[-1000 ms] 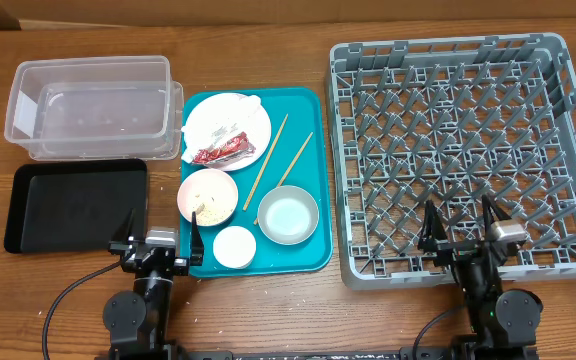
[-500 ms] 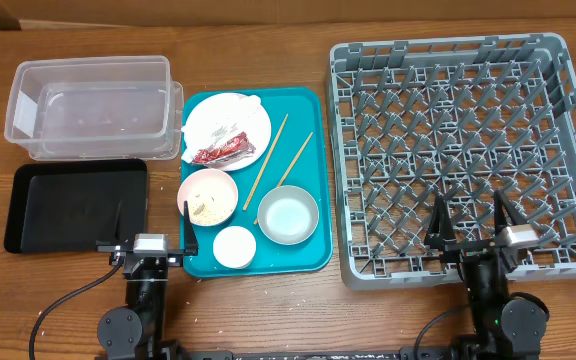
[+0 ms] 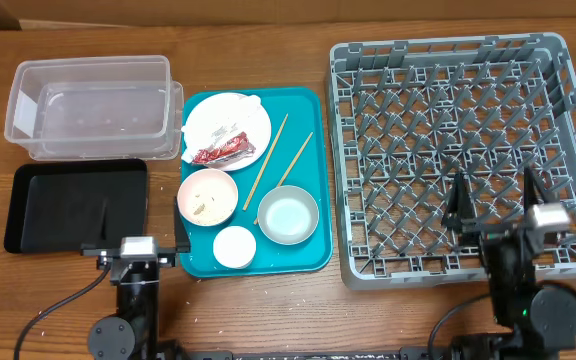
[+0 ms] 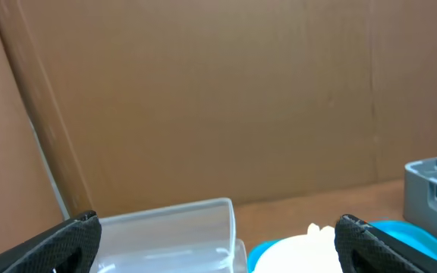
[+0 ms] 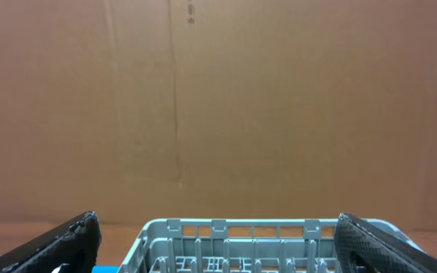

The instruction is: Sort waste into correct bins and load items into the dishwasher

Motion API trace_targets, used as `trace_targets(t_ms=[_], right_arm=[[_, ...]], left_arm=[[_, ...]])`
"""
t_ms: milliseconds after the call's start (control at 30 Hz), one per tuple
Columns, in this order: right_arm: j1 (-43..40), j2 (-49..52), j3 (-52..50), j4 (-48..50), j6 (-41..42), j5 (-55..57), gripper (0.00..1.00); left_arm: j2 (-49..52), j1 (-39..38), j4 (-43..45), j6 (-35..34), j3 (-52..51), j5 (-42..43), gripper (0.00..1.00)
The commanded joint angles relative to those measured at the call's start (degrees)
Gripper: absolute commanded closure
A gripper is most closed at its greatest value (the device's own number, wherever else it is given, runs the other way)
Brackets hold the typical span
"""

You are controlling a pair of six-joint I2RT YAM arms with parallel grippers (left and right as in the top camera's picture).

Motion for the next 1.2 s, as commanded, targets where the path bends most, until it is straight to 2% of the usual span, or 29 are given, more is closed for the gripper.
trace_targets(t_ms=[0, 100, 233, 400, 467, 567, 667, 733, 833, 967, 1167], right_arm=[[0.20, 5.70, 6.78, -1.55, -0.81, 0.92, 0.00], [0.22, 11.32, 12.81, -6.49, -0.81, 0.92, 0.00], [0.20, 18.99, 21.92, -15.45, -0.81, 0.92, 0.00], [0.20, 27.12, 33.18, -28.55, -0.83, 0.94, 0.00], [0.20, 30.93, 38.29, -33.90, -0.81, 0.90, 0.00], [0.20, 37.13, 46.51, -42.82, -0.81, -0.90, 0.00], [0.20, 40.81, 50.93, -48.19, -0.81, -2.54, 0.00], [0.20, 42.80, 52.06, -49.77, -0.74, -2.54, 0.00], [0.20, 44.26, 52.06, -50.42, -0.59, -2.54, 0.00], [0.22, 45.62, 52.06, -51.43, -0.61, -2.54, 0.00], [0.20, 46.73, 52.04, -52.39, -0.61, -2.51, 0.00]], left_arm=[[5.79, 0.15, -1.29, -0.50, 6.73, -0.83, 0.00], [13.29, 0.13, -3.08, -0.48, 13.00, -0.59, 0.00], [26.12, 0.13, -7.45, 0.87, 25.40, 5.09, 0.00], [43.82, 0.02, -20.46, 1.25, 45.70, 8.28, 0.00], [52.83, -0.63, -30.64, 2.95, 56.54, 9.25, 0.00], [69.44, -3.80, -52.28, 12.59, 77.09, 11.04, 0.00], [81.00, -7.30, -66.58, 18.25, 90.84, 7.52, 0.00], [87.86, -9.05, -72.59, 19.34, 97.66, 3.06, 0.00], [94.95, -9.97, -74.23, 19.19, 100.98, -1.46, 0.00], [103.14, -9.94, -74.58, 18.88, 100.96, 2.45, 0.00], [112.17, -10.78, -75.76, 24.20, 100.96, 3.65, 0.02]])
